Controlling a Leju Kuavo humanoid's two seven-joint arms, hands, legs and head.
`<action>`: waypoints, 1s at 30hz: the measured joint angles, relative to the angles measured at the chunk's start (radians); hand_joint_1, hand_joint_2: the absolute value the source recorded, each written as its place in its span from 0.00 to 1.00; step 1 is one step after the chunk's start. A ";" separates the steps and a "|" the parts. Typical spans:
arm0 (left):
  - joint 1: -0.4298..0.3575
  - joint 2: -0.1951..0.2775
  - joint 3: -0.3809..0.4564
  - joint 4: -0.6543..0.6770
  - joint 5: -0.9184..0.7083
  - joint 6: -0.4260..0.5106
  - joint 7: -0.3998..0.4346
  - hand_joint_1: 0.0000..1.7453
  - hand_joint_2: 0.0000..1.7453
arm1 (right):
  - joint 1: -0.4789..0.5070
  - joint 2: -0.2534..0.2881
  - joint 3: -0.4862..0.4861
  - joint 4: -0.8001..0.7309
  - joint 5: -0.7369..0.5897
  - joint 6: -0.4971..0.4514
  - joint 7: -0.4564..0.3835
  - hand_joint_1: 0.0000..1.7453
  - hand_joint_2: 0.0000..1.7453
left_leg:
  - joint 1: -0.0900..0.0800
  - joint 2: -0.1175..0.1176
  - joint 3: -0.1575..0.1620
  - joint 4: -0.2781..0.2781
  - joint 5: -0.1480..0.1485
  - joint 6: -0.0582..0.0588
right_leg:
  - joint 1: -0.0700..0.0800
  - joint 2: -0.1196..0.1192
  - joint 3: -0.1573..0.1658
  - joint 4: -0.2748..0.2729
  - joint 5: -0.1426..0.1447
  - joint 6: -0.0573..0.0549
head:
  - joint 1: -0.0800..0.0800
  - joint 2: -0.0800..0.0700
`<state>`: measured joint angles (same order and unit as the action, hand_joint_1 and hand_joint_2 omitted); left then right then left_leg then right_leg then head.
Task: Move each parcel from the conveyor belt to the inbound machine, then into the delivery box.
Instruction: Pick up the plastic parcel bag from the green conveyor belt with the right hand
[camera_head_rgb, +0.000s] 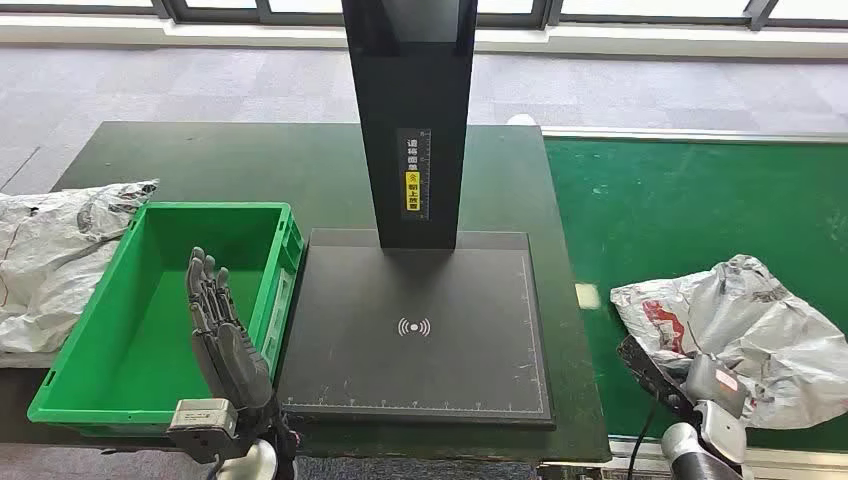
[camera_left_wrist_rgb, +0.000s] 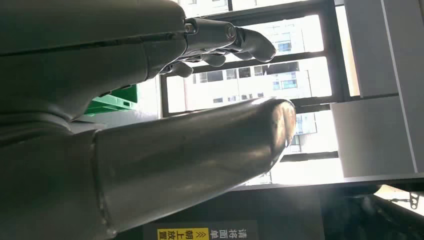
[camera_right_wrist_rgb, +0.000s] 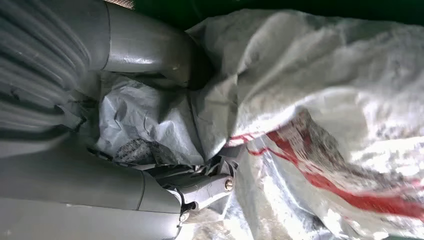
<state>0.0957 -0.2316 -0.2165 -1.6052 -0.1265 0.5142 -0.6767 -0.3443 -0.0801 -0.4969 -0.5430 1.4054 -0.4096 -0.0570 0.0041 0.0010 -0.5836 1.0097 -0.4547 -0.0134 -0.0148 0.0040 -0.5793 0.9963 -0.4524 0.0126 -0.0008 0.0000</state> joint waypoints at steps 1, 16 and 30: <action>0.000 0.000 0.000 0.000 0.000 0.000 0.000 0.00 0.00 | -0.002 0.001 -0.001 0.000 -0.007 -0.006 -0.009 1.00 1.00 | 0.000 0.000 0.000 0.000 0.000 0.000 | 0.000 0.000 0.000 0.000 0.000 0.000 | 0.000 0.000; 0.028 -0.003 0.005 -0.018 -0.015 -0.004 0.000 0.00 0.00 | 0.021 0.088 -0.007 -0.140 -0.228 -0.098 -0.213 1.00 1.00 | 0.000 -0.002 -0.001 0.000 0.001 0.000 | 0.000 -0.002 0.000 0.000 0.000 -0.001 | 0.000 0.000; 0.021 -0.010 0.009 -0.008 -0.017 -0.053 0.000 0.00 0.00 | 0.292 0.241 0.221 -0.834 -0.931 0.046 -0.639 1.00 1.00 | 0.000 -0.005 -0.003 0.000 0.000 -0.001 | 0.000 -0.005 -0.001 0.000 -0.002 -0.002 | 0.000 0.000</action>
<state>0.1172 -0.2411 -0.2073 -1.6137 -0.1432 0.4613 -0.6771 -0.0525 0.1614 -0.2755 -1.3771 0.4740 -0.3636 -0.6957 0.0042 -0.0040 -0.5862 1.0094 -0.4545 -0.0144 -0.0148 -0.0007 -0.5803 0.9967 -0.4543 0.0110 -0.0008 0.0000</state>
